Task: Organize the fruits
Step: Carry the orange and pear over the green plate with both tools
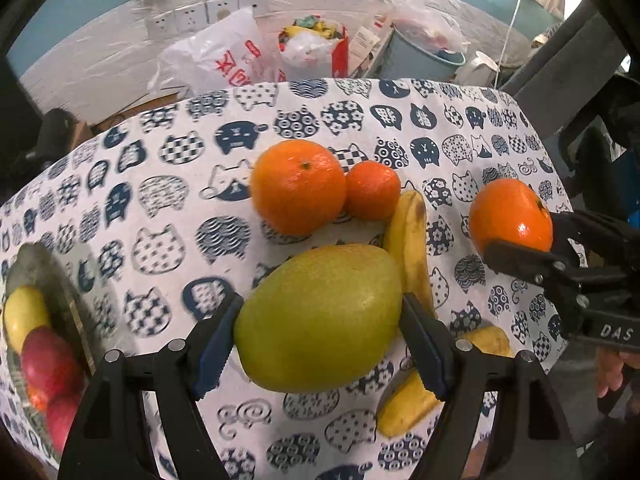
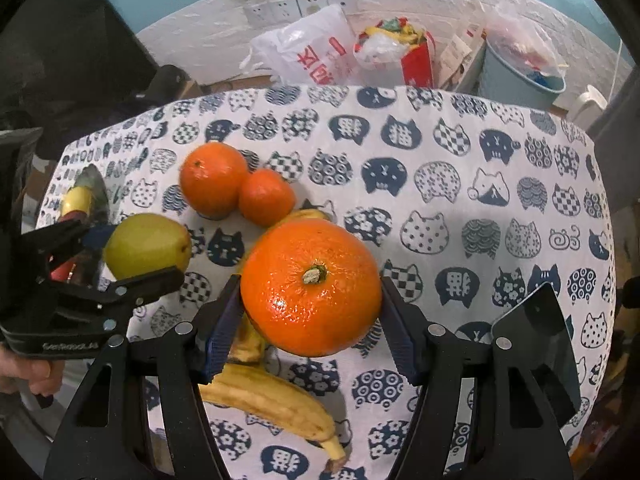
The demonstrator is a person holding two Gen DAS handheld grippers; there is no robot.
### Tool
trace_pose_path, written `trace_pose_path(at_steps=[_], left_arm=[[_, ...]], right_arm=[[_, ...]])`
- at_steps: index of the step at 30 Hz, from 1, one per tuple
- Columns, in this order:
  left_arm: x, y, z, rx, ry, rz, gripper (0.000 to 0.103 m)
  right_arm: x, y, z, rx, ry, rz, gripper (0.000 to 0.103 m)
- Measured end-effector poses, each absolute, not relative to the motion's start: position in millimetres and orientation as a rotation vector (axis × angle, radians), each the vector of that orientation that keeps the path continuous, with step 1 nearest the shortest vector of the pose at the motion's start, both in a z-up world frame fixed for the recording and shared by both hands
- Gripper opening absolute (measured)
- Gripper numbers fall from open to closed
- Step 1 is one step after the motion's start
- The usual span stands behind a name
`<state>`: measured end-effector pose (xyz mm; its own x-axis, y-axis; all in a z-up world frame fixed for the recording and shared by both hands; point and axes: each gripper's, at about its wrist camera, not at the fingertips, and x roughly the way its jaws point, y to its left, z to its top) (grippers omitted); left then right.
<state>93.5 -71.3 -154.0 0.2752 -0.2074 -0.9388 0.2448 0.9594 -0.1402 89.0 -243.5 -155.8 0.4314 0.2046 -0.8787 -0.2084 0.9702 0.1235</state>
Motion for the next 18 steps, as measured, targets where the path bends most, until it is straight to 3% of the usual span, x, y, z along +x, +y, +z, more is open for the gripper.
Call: trace_pose_path(at_steps=[18], left_arm=[[45.5, -5.1, -95.2, 0.004, 1.124, -0.228, 0.08]], right_arm=[[80.4, -171.0, -114.7, -0.061, 0.992, 0.374, 0.066]])
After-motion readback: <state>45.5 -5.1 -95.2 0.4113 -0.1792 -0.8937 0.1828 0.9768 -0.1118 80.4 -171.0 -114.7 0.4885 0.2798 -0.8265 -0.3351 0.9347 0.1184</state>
